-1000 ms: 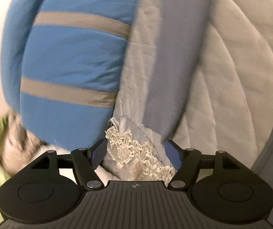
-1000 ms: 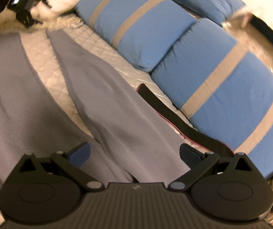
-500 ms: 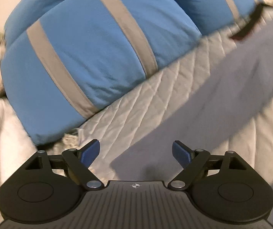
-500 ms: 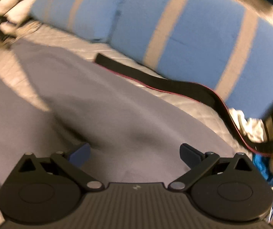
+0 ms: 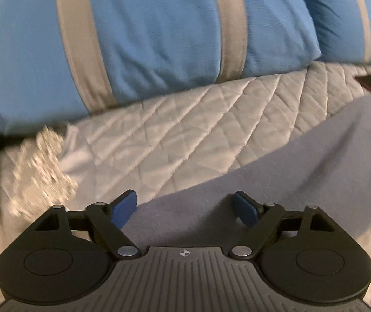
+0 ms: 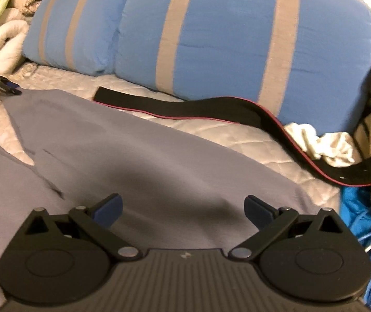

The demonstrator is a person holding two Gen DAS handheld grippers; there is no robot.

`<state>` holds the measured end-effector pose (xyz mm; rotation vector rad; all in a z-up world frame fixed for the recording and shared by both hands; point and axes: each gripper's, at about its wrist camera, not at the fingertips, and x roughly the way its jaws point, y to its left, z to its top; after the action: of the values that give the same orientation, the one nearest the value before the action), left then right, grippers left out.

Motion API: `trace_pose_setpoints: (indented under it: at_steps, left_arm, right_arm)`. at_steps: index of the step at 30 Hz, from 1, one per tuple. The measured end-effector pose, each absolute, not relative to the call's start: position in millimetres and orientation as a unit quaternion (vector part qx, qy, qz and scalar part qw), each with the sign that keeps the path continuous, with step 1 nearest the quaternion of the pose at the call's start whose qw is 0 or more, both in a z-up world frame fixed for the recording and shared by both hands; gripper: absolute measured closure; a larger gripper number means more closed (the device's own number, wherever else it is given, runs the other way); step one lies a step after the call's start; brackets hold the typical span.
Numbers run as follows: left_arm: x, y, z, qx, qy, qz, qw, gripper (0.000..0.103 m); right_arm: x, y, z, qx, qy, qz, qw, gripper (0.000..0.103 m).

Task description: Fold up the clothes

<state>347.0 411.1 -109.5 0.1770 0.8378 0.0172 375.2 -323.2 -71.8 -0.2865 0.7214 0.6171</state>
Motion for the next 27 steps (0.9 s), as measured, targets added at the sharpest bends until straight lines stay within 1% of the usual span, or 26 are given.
trace_pose_setpoints:
  at_steps: [2,3,4,6,11,16,18,19,20,21,22,23,24,26,27]
  left_arm:
    - [348,415,-107,0.064,0.41,0.012,0.91,0.058]
    - [347,415,-105,0.059,0.409,0.018,0.91,0.084]
    - [348,416,-103,0.055,0.411,0.023,0.91,0.09]
    - [349,415,-100,0.044,0.414,0.034,0.909,0.093]
    - [349,396,-104,0.081,0.408,0.065,0.907,0.095]
    - [349,385,-105,0.089,0.405,0.092,0.905,0.095]
    - [350,382,-105,0.09,0.405,0.099,0.904,0.095]
    - [351,381,-105,0.092,0.405,0.101,0.904,0.095]
    - [351,380,-104,0.093,0.405,0.103,0.904,0.095]
    - [351,379,-104,0.094,0.405,0.105,0.903,0.095]
    - [351,378,-103,0.094,0.405,0.106,0.903,0.095]
    - [351,378,-102,0.094,0.405,0.107,0.903,0.095]
    - [351,377,-102,0.093,0.405,0.107,0.903,0.095]
    - [350,378,-101,0.093,0.404,0.106,0.904,0.095]
    - [350,378,-101,0.093,0.404,0.106,0.904,0.095]
  right_arm:
    - [378,-332,-74,-0.141,0.34,0.284,0.885,0.0]
    - [380,-337,-76,-0.141,0.338,0.278,0.888,0.0]
    - [382,-341,-78,-0.142,0.333,0.267,0.893,0.0]
    - [387,-350,-82,-0.141,0.326,0.248,0.901,0.001]
    - [416,-382,-92,-0.107,0.32,0.19,0.922,0.005]
    - [451,-399,-99,-0.073,0.33,0.169,0.926,0.015]
    - [465,-401,-102,-0.061,0.336,0.167,0.925,0.022]
    - [471,-400,-104,-0.056,0.34,0.167,0.924,0.023]
    - [478,-400,-106,-0.051,0.344,0.167,0.923,0.027]
    - [485,-400,-109,-0.049,0.352,0.167,0.92,0.04]
    - [491,-400,-113,-0.048,0.36,0.167,0.917,0.051]
    - [494,-398,-117,-0.052,0.368,0.165,0.914,0.077]
    - [497,-397,-121,-0.052,0.377,0.17,0.909,0.093]
    - [494,-393,-122,-0.053,0.375,0.179,0.908,0.101]
    - [491,-392,-122,-0.057,0.371,0.179,0.909,0.102]
